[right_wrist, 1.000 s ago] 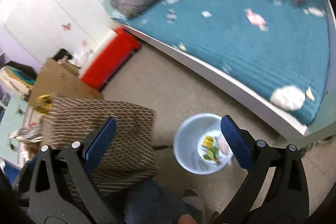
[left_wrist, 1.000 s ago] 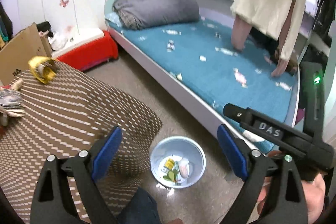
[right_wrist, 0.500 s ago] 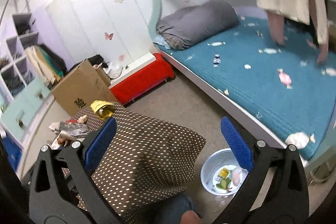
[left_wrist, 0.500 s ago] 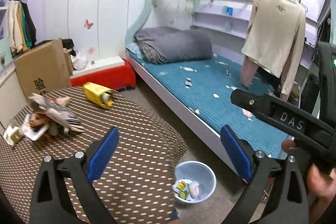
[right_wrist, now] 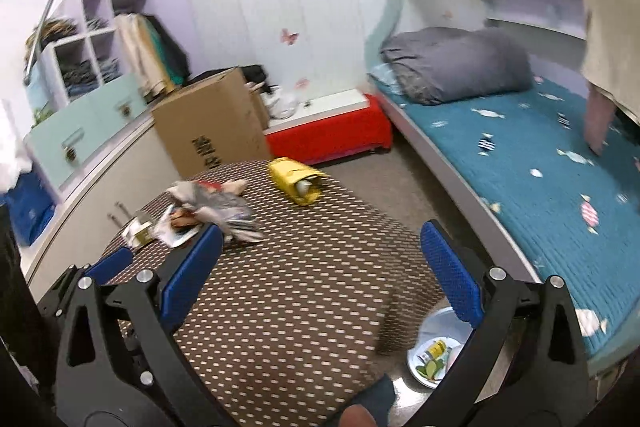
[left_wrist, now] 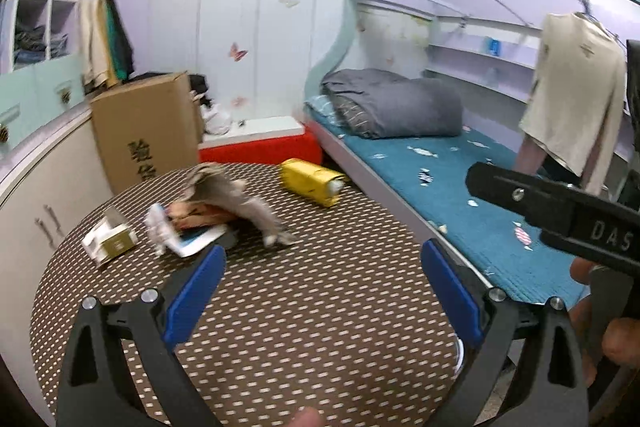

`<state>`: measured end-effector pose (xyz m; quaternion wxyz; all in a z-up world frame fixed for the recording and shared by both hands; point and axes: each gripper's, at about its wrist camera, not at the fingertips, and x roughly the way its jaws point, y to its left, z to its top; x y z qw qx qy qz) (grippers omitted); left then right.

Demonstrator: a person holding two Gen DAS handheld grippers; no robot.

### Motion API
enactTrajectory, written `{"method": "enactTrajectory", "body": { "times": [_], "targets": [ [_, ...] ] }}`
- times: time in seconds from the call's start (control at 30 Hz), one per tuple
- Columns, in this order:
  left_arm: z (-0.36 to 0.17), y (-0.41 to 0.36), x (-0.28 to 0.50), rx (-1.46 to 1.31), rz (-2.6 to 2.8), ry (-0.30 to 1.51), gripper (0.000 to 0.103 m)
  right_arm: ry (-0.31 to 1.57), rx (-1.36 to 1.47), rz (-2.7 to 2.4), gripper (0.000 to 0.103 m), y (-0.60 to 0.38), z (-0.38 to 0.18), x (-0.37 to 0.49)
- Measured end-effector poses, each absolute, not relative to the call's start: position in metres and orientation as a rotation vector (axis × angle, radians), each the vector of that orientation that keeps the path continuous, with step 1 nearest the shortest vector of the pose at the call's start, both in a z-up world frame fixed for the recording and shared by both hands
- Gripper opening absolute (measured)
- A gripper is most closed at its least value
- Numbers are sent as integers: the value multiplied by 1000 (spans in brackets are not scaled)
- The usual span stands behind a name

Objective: Collect trash
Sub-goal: 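Move both tools back over the table, then grasp the white cardboard box with the left tool while the right tool grasps the brown paper bag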

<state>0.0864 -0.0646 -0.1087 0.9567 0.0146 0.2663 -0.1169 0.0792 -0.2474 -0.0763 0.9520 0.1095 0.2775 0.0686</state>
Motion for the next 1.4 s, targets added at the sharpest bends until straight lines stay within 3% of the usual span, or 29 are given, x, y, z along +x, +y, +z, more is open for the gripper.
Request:
{"method": "enactTrajectory", "body": {
  "times": [0.77,0.93,1.03,1.13,1.17,1.2,1.23,1.4],
  "targets": [
    [-155,134,170,62,120,665,96,767,-6,362,97,-104,-146,211],
    [-170,159,213,100,85,723,96,766,23,403,88,-97,-146,230],
    [-185,162,239,151,58,781,96,775,46,429,78,-94,-148,239],
    [-196,160,257,201,34,816,96,815,95,458,40,-94,-154,251],
    [-198,159,262,206,18,826,90,822,110,464,26,-95,-154,253],
    [-200,158,266,201,-5,840,67,821,115,468,22,-96,-155,253],
    [-202,157,268,196,-29,856,61,820,115,463,20,-97,-154,251],
    [-201,149,254,169,-62,838,52,784,151,425,12,-114,-144,237]
  ]
}}
